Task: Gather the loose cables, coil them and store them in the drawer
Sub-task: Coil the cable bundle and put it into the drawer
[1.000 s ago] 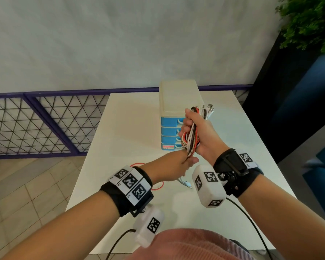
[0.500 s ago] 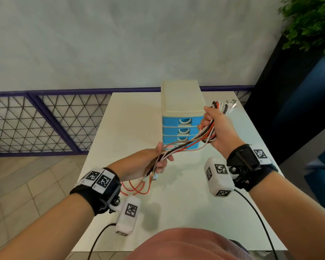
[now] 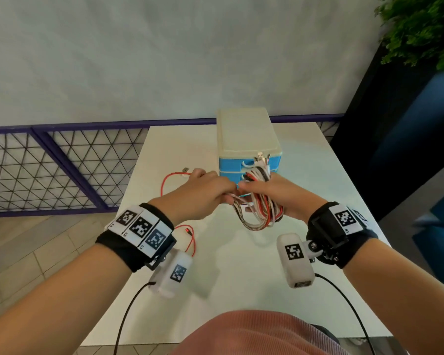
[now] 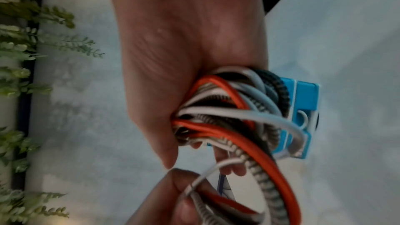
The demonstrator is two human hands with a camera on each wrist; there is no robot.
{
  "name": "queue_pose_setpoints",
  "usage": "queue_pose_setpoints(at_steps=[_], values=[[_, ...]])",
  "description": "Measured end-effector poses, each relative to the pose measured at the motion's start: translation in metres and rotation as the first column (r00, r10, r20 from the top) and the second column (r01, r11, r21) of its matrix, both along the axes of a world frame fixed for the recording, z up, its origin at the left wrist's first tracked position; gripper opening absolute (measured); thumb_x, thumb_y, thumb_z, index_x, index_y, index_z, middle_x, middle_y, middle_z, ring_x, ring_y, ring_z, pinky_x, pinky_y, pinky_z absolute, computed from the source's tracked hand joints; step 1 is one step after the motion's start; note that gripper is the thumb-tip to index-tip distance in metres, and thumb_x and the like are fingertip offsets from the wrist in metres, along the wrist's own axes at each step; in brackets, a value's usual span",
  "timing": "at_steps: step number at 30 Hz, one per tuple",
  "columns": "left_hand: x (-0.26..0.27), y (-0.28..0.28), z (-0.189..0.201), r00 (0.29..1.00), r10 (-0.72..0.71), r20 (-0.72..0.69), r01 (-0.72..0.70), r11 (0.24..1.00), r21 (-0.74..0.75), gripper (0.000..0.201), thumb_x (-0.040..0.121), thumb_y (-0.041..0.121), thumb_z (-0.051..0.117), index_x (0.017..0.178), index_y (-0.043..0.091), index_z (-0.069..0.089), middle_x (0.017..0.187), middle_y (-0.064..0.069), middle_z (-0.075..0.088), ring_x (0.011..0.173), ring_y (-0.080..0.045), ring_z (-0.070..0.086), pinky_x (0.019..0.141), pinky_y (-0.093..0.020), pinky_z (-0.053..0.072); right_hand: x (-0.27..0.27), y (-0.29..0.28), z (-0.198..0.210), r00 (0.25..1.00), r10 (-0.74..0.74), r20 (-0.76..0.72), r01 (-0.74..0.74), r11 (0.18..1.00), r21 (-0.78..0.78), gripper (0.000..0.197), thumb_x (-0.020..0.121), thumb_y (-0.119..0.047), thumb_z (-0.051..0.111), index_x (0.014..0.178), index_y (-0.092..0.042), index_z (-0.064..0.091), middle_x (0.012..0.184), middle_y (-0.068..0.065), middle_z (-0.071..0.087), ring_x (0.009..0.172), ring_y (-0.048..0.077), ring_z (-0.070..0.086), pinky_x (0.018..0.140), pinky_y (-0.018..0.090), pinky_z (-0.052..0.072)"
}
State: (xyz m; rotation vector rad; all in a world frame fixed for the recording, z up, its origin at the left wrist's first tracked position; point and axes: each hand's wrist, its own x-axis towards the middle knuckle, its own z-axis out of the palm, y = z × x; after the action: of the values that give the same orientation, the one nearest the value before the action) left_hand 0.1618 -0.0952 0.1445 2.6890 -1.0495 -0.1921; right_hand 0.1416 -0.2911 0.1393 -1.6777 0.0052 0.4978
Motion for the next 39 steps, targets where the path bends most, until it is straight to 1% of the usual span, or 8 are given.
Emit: queue_pose_setpoints(at_steps=[9, 14, 18, 21, 26, 30, 35, 39], values=[[0.001, -0.005, 0.006, 0.995, -0.081, 0.053, 0.084, 0.995, -0.054, 0.020, 0.095, 0.012, 0.042, 0.080, 0.025, 0.046, 0.075, 0.019, 0.043, 0.090, -0.011, 0.044, 0.096, -0.038, 0.028, -0.014, 0.009, -0.010, 0.976, 0.054, -0.210, 0.037, 0.913, 0.407, 0.050, 0.090, -0.028, 0.057, 0.131, 0.000, 0.052, 0.120, 0.026, 0.059, 0.114, 0.038, 0.062, 0.103, 0.050, 0.043], [-0.004, -0.005, 0.010, 0.989, 0.032, -0.146, -0.055, 0.985, -0.162, 0.014, 0.094, 0.018, 0.052, 0.093, 0.023, 0.039, 0.079, 0.012, 0.057, 0.082, -0.012, 0.046, 0.090, -0.031, 0.037, -0.017, 0.014, -0.007, 0.976, 0.063, -0.210, 0.031, 0.909, 0.416, 0.033, 0.086, -0.025, 0.060, 0.113, -0.005, 0.062, 0.094, 0.015, 0.071, 0.082, 0.023, 0.072, 0.077, 0.036, 0.060], [-0.004, -0.001, 0.016, 0.921, 0.015, -0.390, -0.113, 0.967, -0.230, 0.044, 0.087, 0.026, 0.065, 0.106, 0.027, 0.026, 0.090, -0.001, 0.070, 0.075, -0.022, 0.061, 0.072, -0.034, 0.051, -0.017, 0.014, -0.012, 0.981, 0.113, -0.160, -0.069, 0.965, 0.254, 0.019, 0.086, -0.014, 0.067, 0.102, -0.003, 0.065, 0.090, 0.013, 0.071, 0.069, 0.015, 0.065, 0.071, 0.031, 0.054], [0.009, 0.008, 0.020, 0.841, 0.052, -0.538, -0.132, 0.985, -0.111, 0.042, 0.083, 0.039, 0.068, 0.107, 0.027, 0.036, 0.085, -0.003, 0.070, 0.069, -0.014, 0.057, 0.070, -0.034, 0.051, -0.018, 0.012, -0.013, 0.970, 0.183, -0.160, -0.148, 0.967, 0.205, 0.015, 0.085, -0.016, 0.068, 0.096, -0.007, 0.063, 0.083, 0.008, 0.065, 0.070, 0.017, 0.063, 0.071, 0.035, 0.052], [0.020, 0.020, 0.027, 0.613, 0.087, -0.785, -0.281, 0.953, -0.114, 0.053, 0.097, 0.054, 0.021, 0.114, 0.013, 0.050, 0.081, -0.001, 0.070, 0.066, -0.011, 0.057, 0.060, -0.022, 0.042, -0.014, 0.006, -0.011, 0.972, 0.159, -0.172, -0.122, 0.970, 0.208, 0.041, 0.079, -0.013, 0.068, 0.113, 0.007, 0.059, 0.079, 0.010, 0.061, 0.068, 0.018, 0.060, 0.072, 0.036, 0.051], [0.023, 0.030, 0.017, 0.570, 0.102, -0.815, -0.386, 0.910, -0.155, 0.058, 0.099, 0.050, 0.014, 0.111, 0.012, 0.056, 0.090, -0.006, 0.073, 0.068, -0.015, 0.061, 0.071, -0.026, 0.049, -0.012, -0.001, -0.010, 0.983, 0.108, -0.151, -0.069, 0.967, 0.245, 0.038, 0.085, -0.004, 0.062, 0.123, -0.002, 0.059, 0.075, 0.008, 0.061, 0.065, 0.017, 0.060, 0.066, 0.031, 0.053], [0.015, 0.034, 0.009, 0.643, 0.040, -0.765, -0.351, 0.903, -0.247, 0.024, 0.098, 0.028, 0.045, 0.114, 0.014, 0.057, 0.085, 0.001, 0.062, 0.067, -0.010, 0.057, 0.072, -0.025, 0.053, -0.007, -0.003, -0.016, 0.983, -0.102, -0.150, 0.140, 0.955, 0.262, 0.025, 0.086, 0.001, 0.060, 0.111, -0.004, 0.062, 0.069, 0.012, 0.062, 0.058, 0.018, 0.061, 0.061, 0.029, 0.056], [0.008, 0.018, 0.000, 0.703, 0.138, -0.697, -0.413, 0.878, -0.243, 0.029, 0.102, 0.023, 0.037, 0.113, -0.001, 0.049, 0.077, -0.002, 0.054, 0.061, -0.013, 0.057, 0.072, -0.033, 0.052, -0.003, 0.004, -0.021, 0.980, -0.185, -0.069, 0.193, 0.970, 0.149, 0.007, 0.085, -0.004, 0.063, 0.092, -0.006, 0.064, 0.071, 0.012, 0.065, 0.061, 0.020, 0.063, 0.066, 0.032, 0.056]])
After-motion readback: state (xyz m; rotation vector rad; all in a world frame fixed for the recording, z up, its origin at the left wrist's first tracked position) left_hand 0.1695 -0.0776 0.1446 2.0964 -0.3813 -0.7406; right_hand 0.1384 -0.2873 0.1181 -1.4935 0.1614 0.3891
